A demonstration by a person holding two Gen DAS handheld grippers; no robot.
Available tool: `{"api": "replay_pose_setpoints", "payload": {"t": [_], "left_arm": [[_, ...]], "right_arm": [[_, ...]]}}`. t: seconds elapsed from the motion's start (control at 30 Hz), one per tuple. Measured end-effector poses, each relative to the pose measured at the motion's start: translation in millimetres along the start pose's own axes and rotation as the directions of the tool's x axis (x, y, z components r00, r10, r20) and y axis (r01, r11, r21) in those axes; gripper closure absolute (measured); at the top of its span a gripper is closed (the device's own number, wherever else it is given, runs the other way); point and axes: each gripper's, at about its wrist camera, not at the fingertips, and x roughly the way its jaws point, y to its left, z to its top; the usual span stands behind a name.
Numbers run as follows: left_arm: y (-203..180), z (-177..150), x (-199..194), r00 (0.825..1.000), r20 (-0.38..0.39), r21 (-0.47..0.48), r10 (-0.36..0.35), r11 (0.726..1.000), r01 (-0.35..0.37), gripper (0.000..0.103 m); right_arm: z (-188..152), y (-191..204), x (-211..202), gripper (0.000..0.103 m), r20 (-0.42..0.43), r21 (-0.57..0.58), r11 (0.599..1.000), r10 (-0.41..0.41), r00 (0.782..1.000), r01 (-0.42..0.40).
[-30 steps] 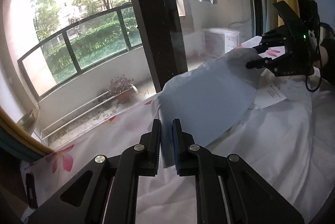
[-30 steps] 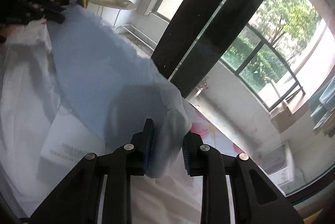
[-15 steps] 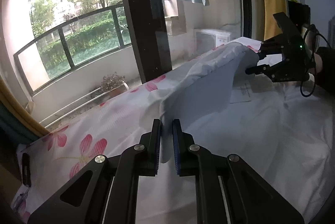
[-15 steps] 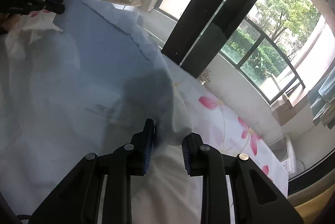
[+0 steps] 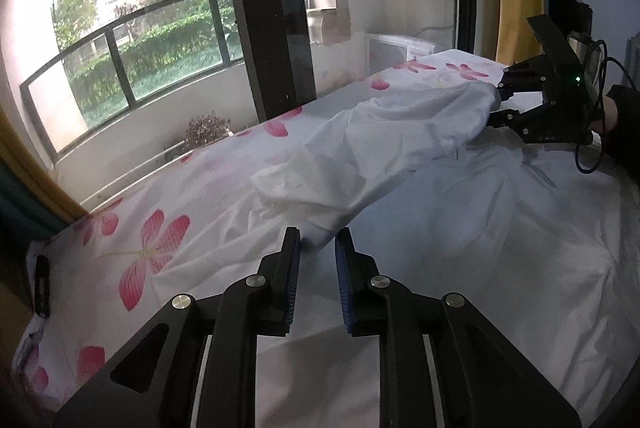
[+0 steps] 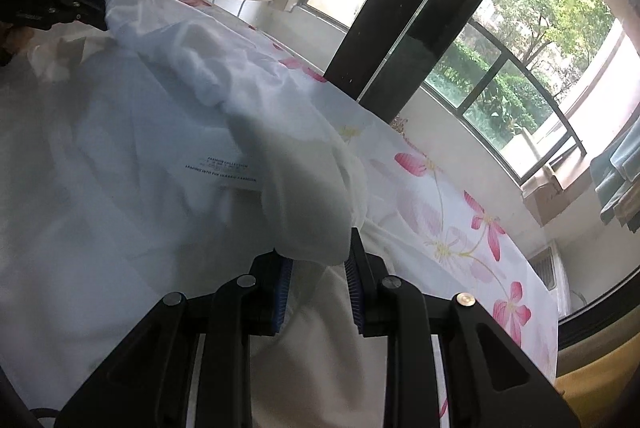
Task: Fold large clothes
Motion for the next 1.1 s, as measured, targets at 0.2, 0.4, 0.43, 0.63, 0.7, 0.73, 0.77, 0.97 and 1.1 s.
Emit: {"api": "replay_pose_setpoints", "payload": {"t": [0.2,0.4,0.43,0.63,0.7,0.73,0.77,0.97,1.1], "left_arm": [[2.2,-10.8,-12.5,1.0,-0.023,-0.052,-0.022,0.998,0.021,0.072],[8.9,-5.2,-48.8,0.997,0.04,-0.101,-0.072,0.992,0.075,0.072],[12.4,0.5,-53.7,0.995,0.068,-0.12,-0.073,0.989,0.08,0.072],[24.3,44.3,-42.8,0.984,0.171,-0.235,-0.049,0.968,0.089,0.062],[23.6,51.7,-23.8,0.989,0.135,-0.257,-0.057,0.962,0.09,0.062],[22.7,53.7,-14.2,0.992,0.111,-0.27,-0.063,0.959,0.091,0.062],[20.5,54.1,-4.3,0.993,0.087,-0.277,-0.074,0.956,0.095,0.062],[-0.8,28.5,27.3,0.99,-0.065,-0.257,-0.127,0.96,0.106,0.062],[-9.4,6.8,37.5,0.982,-0.135,-0.24,-0.129,0.966,0.093,0.062]], "right_arm": [[-8.6,2.8,-2.6,0.078,-0.048,0.004,1.0,-0.006,0.999,0.006],[-6.2,-12.1,-36.4,0.078,0.008,0.061,0.998,0.004,1.0,-0.005],[1.2,-17.3,-44.4,0.078,0.043,0.09,0.996,0.024,0.999,-0.028],[56.8,-32.8,-41.7,0.064,0.166,0.235,0.957,0.131,0.977,-0.168],[73.1,-35.4,-24.8,0.063,0.157,0.295,0.922,0.211,0.965,-0.25],[78.4,-36.2,-13.6,0.063,0.145,0.333,0.898,0.253,0.957,-0.288],[79.4,-34.2,-7.1,0.063,0.133,0.354,0.883,0.278,0.951,-0.308],[62.1,-6.8,19.0,0.063,0.053,0.403,0.827,0.405,0.913,-0.391],[42.1,10.5,25.4,0.063,0.002,0.415,0.831,0.406,0.914,-0.37]]}}
